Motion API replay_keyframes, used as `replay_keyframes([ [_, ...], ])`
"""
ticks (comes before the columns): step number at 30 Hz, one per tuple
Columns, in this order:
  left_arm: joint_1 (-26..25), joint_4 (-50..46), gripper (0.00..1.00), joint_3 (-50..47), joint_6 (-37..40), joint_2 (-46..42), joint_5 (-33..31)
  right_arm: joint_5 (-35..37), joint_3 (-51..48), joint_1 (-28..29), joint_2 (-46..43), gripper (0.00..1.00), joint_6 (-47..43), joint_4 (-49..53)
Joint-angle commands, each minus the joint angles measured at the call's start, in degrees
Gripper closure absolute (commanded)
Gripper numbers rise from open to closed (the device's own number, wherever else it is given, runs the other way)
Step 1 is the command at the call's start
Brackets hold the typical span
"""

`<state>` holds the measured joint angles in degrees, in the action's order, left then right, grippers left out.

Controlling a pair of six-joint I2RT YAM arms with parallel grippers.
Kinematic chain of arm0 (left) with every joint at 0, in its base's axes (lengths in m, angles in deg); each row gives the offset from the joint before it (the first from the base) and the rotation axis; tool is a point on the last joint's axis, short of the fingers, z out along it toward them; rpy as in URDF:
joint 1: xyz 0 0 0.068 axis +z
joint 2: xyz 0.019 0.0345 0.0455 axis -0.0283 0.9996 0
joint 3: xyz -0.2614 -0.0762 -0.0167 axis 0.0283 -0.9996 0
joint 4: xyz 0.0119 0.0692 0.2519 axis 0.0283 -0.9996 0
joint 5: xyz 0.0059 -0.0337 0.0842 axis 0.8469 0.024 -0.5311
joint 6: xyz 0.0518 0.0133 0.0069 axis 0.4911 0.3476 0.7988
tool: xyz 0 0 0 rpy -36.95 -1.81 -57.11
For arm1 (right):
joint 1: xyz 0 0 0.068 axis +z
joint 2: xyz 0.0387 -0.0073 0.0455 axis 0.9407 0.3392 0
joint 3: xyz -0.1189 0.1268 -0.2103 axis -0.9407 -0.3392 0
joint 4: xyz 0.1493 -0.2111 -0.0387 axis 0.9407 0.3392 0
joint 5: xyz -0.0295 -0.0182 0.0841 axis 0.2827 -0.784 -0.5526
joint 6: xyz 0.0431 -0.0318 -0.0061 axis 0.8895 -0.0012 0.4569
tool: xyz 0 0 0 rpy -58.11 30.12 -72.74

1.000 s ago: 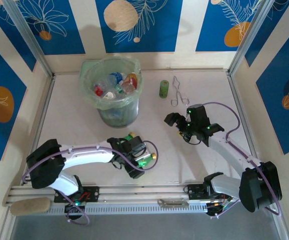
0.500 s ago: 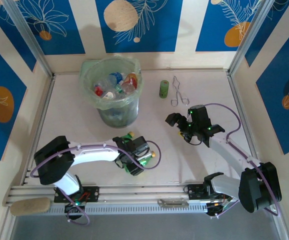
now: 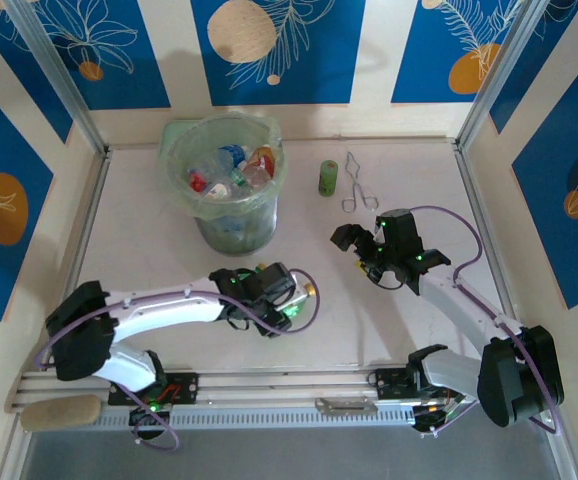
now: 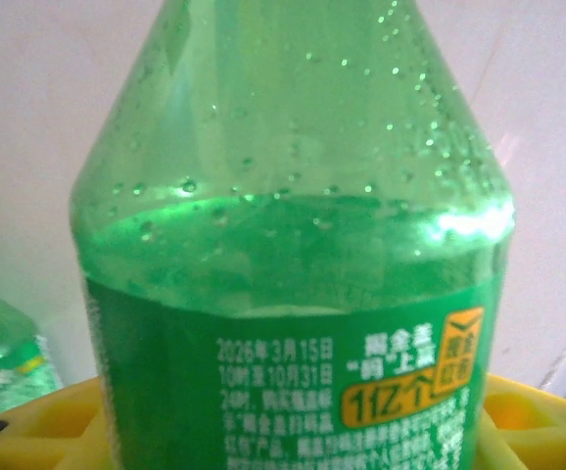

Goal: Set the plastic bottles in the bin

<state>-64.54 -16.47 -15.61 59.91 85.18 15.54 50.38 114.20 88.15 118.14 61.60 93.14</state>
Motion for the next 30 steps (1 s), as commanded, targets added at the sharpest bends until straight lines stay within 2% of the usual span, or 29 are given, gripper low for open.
replay_keyframes([
  [1, -0.5, 2.8, 0.44, 4.7, -0.9, -4.3, -0.3, -1.5, -0.6, -0.2, -0.9, 0.01, 1.2, -1.2],
  [8, 2.7, 6.0, 0.44, 14.6, -0.3, -5.9, 0.7, -1.9, -0.4, -0.2, -0.5, 0.01, 1.6, -3.2],
  [19, 17.0, 10.6, 0.46, 31.6, 5.3, -4.0, -1.2, -2.8, -0.4, -0.1, 0.3, 0.01, 2.0, -5.9],
  [30, 33.0, 6.2, 0.45, 37.1, 6.9, -0.9, -5.7, -2.8, -1.1, -0.7, 0.9, 0.01, 0.7, -6.9],
])
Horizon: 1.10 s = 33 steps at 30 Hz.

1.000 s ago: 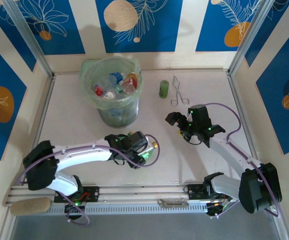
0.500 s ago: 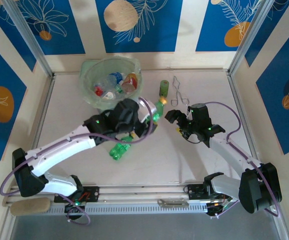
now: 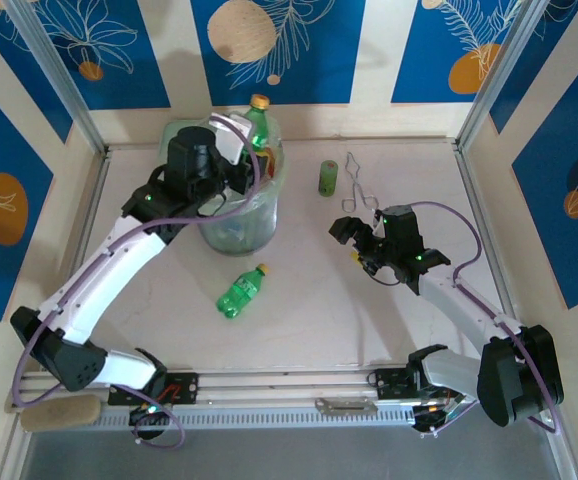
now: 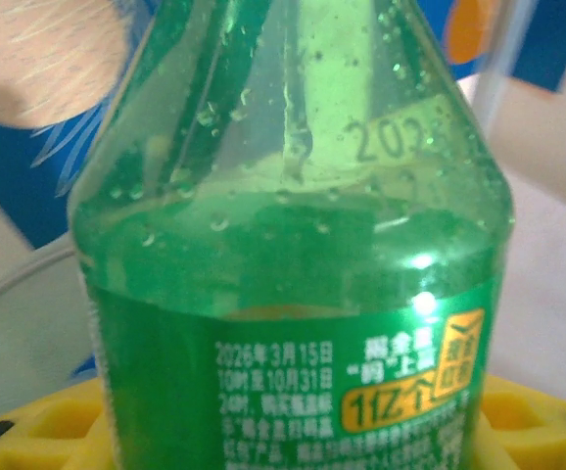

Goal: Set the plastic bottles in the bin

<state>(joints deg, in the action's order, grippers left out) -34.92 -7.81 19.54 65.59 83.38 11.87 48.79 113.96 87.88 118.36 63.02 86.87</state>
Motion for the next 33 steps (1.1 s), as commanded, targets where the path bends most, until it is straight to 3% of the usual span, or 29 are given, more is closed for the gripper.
replay_keyframes([
  [1, 5.1, -2.7, 0.45, 2.1, 1.1, 1.2, -1.9, -1.3, -0.8, -0.6, 0.7, 0.01, -0.8, -0.6],
  [8, 12.1, -7.1, 0.45, 5.3, -1.1, 5.2, 2.1, -1.4, -1.5, -1.1, 0.7, 0.01, -0.7, -0.7],
  [16, 12.4, -18.6, 0.45, 14.1, -1.8, 13.0, 5.6, -1.6, -1.7, -1.2, 0.7, 0.01, -0.2, -1.1],
  [26, 12.3, -20.8, 0.43, 14.9, -3.0, 15.3, 7.6, -1.6, -1.8, -1.1, 0.8, 0.01, 0.2, -1.2],
  [29, 12.3, -20.7, 0.40, 14.9, -3.0, 15.4, 7.6, -1.6, -1.8, -1.1, 0.9, 0.01, 0.3, -1.3],
  [33, 12.3, -20.4, 0.27, 14.9, -3.4, 15.1, 7.4, -1.7, -1.8, -1.0, 1.1, 0.01, 0.3, -1.4],
])
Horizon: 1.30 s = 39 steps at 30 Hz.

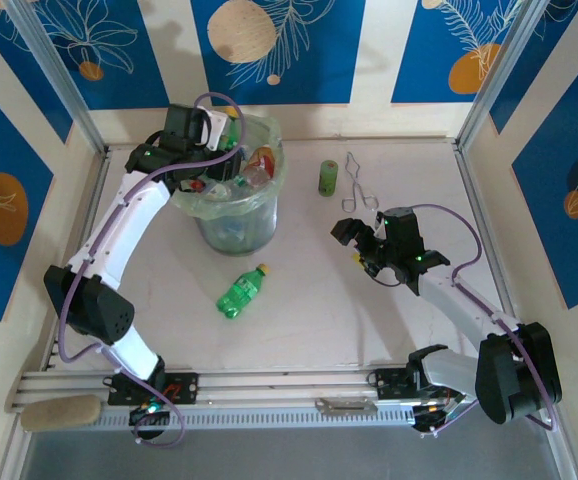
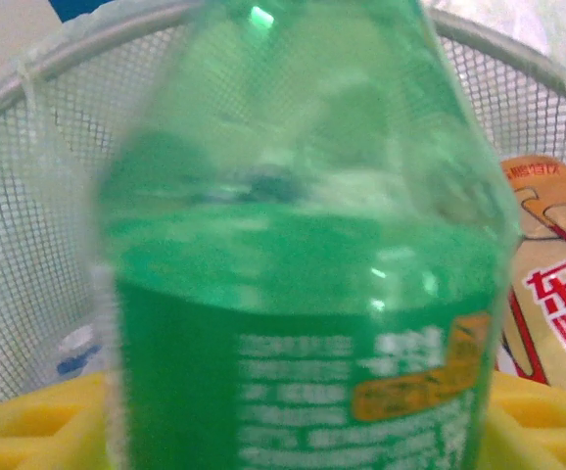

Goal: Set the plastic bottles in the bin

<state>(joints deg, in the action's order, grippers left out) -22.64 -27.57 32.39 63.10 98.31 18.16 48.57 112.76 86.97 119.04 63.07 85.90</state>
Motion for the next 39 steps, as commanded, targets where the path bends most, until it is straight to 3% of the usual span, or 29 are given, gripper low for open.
replay_keyframes([
  [1, -0.1, -0.6, 0.20, 2.0, -1.1, 0.0, 1.1, -1.6, -0.5, -0.1, 0.5, 0.01, 0.3, -0.5],
  [3, -0.1, -0.5, 0.13, 2.2, -1.4, -0.5, 1.1, -1.6, -0.5, 0.0, 0.5, 0.01, 0.3, -0.6],
  [6, -0.3, -0.3, 0.09, 2.1, -1.8, -2.1, 1.3, -1.6, -0.5, 0.0, 0.5, 0.01, 0.4, -0.7],
  [14, -1.4, 1.3, 0.06, -0.8, -2.5, -9.4, 5.3, -1.8, 0.1, 0.5, 1.6, 0.01, 0.6, -1.3],
  [22, -2.9, 6.2, 0.01, -13.1, -5.1, -21.0, 16.0, -2.0, 1.7, 1.3, 3.3, 0.01, 0.7, -1.6],
  [28, -5.2, 9.0, 0.01, -25.5, -8.1, -28.7, 17.8, -2.3, 3.5, 2.5, 5.4, 0.01, 0.7, -1.7],
  [32, -9.1, 10.6, 0.02, -34.0, -9.3, -32.9, 17.6, -2.2, 4.7, 3.4, 6.8, 0.01, 0.6, -1.3],
  [39, -21.6, 11.7, 0.02, -45.7, -12.0, -36.3, 8.1, -1.3, 6.0, 5.2, 8.4, 0.01, 1.1, -1.1],
])
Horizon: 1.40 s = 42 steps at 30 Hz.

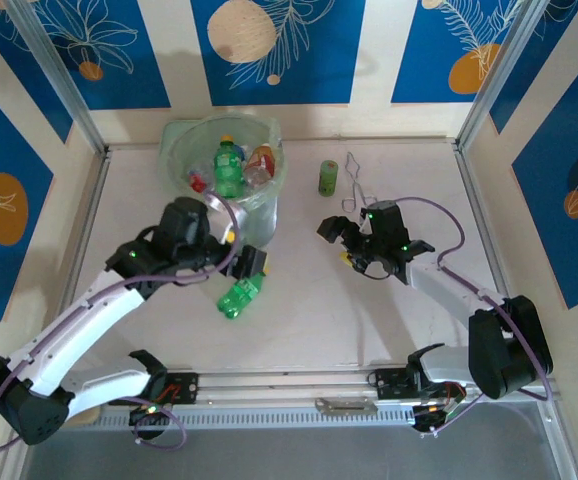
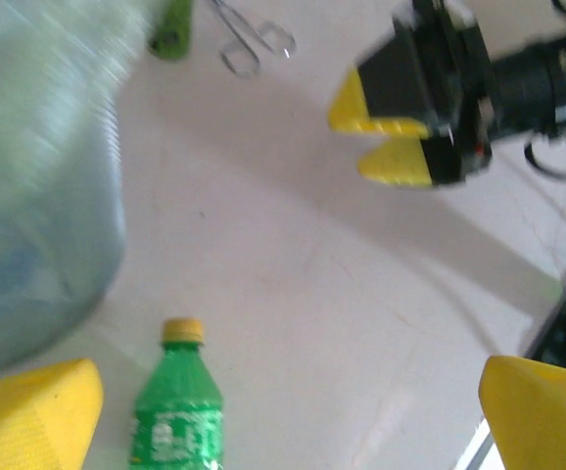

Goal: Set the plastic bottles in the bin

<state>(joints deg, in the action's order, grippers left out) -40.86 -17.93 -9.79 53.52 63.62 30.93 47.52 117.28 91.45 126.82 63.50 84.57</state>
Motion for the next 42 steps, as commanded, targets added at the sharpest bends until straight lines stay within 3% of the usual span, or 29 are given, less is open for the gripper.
replay_keyframes([
  [1, -4.5, 2.9, 0.02, -5.1, -3.0, -1.9, -5.7, -0.2, 1.6, 0.9, 0.8, 0.01, 0.7, 0.2],
  [6, -9.5, 7.1, 0.03, -13.4, -6.0, -3.8, -14.2, -0.2, 2.0, 1.4, 1.2, 0.01, 0.7, 0.7],
  [11, -10.1, 8.2, 0.02, -19.8, -9.5, -3.8, -23.3, 0.3, 1.4, 1.5, 0.6, 0.01, 0.7, 1.1],
  [22, -9.9, 11.4, 0.00, -27.2, -12.4, 3.6, -31.0, 0.4, 0.7, 1.1, 0.2, 0.01, 0.8, 0.9],
  [33, -8.6, 18.0, 0.01, -24.7, -4.1, 15.0, -25.9, -0.5, 0.8, 1.2, 1.0, 0.01, 1.1, 0.3],
  [37, -8.0, 19.1, 0.09, -24.1, -2.8, 18.0, -24.0, -0.3, 0.6, 1.1, 0.6, 0.01, 0.9, 0.7],
  [42, -7.9, 19.7, 0.32, -23.5, -2.3, 19.3, -22.3, -0.1, 0.3, 1.0, 0.4, 0.01, 1.0, 0.8],
])
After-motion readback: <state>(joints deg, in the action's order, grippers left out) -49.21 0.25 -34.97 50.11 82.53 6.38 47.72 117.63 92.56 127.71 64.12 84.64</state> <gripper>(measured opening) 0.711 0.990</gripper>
